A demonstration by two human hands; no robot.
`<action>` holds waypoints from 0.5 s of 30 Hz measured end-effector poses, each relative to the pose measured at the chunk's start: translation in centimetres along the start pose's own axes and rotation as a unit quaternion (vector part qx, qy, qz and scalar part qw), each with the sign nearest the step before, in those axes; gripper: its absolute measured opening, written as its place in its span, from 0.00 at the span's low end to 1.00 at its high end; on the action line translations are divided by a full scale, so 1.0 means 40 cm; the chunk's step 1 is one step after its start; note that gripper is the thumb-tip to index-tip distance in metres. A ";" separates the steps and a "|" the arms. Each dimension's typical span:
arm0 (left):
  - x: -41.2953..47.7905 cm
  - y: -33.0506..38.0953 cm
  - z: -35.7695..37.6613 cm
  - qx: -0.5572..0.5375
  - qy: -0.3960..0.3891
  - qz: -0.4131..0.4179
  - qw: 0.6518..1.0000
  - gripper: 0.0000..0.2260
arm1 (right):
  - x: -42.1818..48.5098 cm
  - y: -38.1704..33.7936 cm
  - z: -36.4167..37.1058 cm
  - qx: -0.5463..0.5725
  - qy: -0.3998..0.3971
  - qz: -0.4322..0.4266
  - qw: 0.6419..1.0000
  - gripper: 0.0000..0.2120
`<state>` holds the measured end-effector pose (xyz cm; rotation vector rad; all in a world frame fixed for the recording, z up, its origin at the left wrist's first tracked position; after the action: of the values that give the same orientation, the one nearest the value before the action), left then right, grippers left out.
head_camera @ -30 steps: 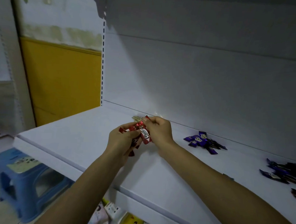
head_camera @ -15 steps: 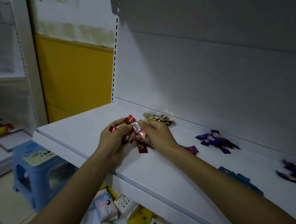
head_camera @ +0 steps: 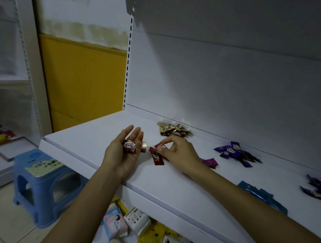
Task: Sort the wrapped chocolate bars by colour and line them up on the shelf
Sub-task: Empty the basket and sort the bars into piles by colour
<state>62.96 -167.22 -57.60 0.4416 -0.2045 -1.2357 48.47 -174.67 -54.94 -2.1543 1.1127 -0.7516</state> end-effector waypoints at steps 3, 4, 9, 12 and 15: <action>-0.004 -0.002 0.003 -0.001 -0.002 -0.010 1.000 0.08 | -0.011 -0.035 -0.003 0.045 0.050 -0.063 0.996 0.10; -0.005 -0.002 0.003 0.002 -0.005 -0.009 1.000 0.09 | -0.015 -0.045 0.002 0.052 0.046 -0.073 0.995 0.11; -0.002 -0.001 0.014 0.071 -0.044 0.017 0.996 0.10 | -0.035 -0.068 0.042 0.146 -0.059 -0.070 0.985 0.09; 0.001 -0.011 0.038 0.113 -0.093 0.015 0.989 0.12 | -0.035 -0.065 0.028 0.199 -0.058 -0.048 0.977 0.10; 0.011 -0.012 0.069 0.130 -0.110 0.012 0.985 0.14 | -0.017 -0.037 -0.042 0.254 0.040 0.018 0.966 0.11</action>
<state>61.62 -168.34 -55.38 0.5244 -0.5633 -1.2382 47.70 -173.82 -52.91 -1.6798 0.8747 -0.9915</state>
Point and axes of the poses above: each hand's wrist, its own x-axis towards the middle knuckle, its own z-axis out of the palm, y = z × x, the point moved 5 cm from there along x, towards the middle knuckle, and after that the axes turned 2 degrees about -y, right-handed, at the moved point
